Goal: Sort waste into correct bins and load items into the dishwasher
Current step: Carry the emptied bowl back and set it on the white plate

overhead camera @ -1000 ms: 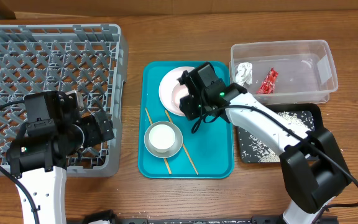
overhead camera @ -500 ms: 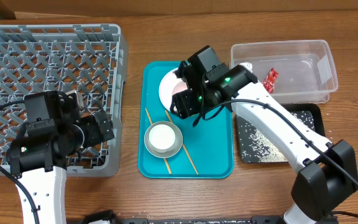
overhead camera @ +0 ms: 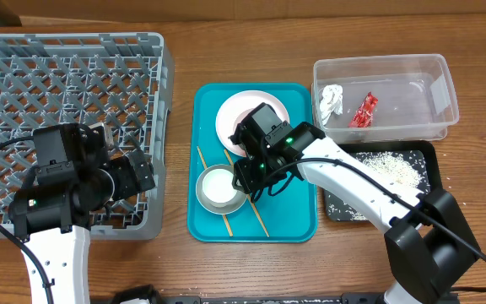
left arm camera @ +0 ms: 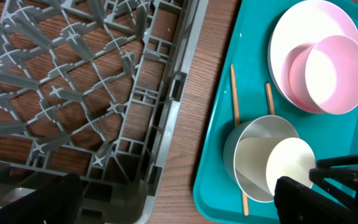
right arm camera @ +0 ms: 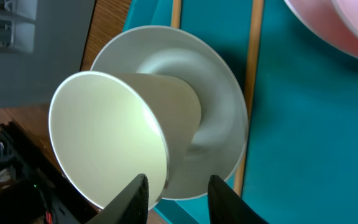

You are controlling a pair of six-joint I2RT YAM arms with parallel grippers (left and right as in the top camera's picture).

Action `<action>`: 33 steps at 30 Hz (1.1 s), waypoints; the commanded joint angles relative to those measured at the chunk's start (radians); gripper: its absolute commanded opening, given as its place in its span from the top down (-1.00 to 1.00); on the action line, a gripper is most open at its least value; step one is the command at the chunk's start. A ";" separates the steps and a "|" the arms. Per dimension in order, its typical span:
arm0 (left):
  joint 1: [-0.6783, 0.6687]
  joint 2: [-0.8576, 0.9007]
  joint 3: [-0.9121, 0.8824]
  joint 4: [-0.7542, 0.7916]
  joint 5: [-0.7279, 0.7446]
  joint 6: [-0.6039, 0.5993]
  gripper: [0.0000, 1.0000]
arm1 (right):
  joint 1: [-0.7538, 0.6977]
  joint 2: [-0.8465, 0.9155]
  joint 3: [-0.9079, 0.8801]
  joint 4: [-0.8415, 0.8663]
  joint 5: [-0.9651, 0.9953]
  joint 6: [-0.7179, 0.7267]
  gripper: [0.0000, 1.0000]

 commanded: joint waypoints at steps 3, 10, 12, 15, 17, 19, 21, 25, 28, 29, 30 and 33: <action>0.005 0.003 0.017 0.001 0.010 0.016 -1.00 | 0.007 -0.004 -0.014 0.002 -0.006 0.046 0.39; 0.005 0.003 0.017 0.001 0.010 0.016 -0.99 | 0.021 -0.004 -0.068 0.061 -0.005 0.087 0.54; 0.005 0.003 0.017 0.001 0.010 0.016 -0.99 | 0.021 -0.004 -0.068 0.079 -0.006 0.091 0.66; 0.005 0.003 0.017 0.000 0.010 0.016 -1.00 | 0.021 -0.005 -0.066 0.101 -0.006 0.121 0.92; 0.005 0.003 0.017 0.000 0.010 0.016 -1.00 | 0.018 -0.005 -0.056 0.102 -0.005 0.123 0.92; 0.005 0.003 0.017 0.000 0.010 0.016 -1.00 | 0.008 -0.009 -0.036 0.093 -0.005 0.123 0.92; 0.005 0.003 0.017 0.000 0.011 0.016 -0.99 | -0.010 -0.021 -0.006 0.076 -0.005 0.123 0.92; 0.005 0.003 0.017 0.012 0.092 0.016 -1.00 | -0.103 -0.102 0.057 0.050 -0.002 0.123 0.92; -0.001 0.003 0.016 0.042 0.190 0.017 -1.00 | -0.188 -0.175 0.064 0.054 -0.002 0.123 0.92; -0.007 0.003 0.015 0.056 0.219 0.020 -0.99 | -0.222 -0.198 0.064 0.052 -0.003 0.123 0.92; -0.018 0.005 0.015 0.075 0.254 0.024 -1.00 | -0.250 -0.212 0.064 0.049 -0.008 0.124 0.92; -0.058 0.019 0.015 0.130 0.337 0.024 -1.00 | -0.319 -0.228 0.064 0.035 -0.082 0.123 0.92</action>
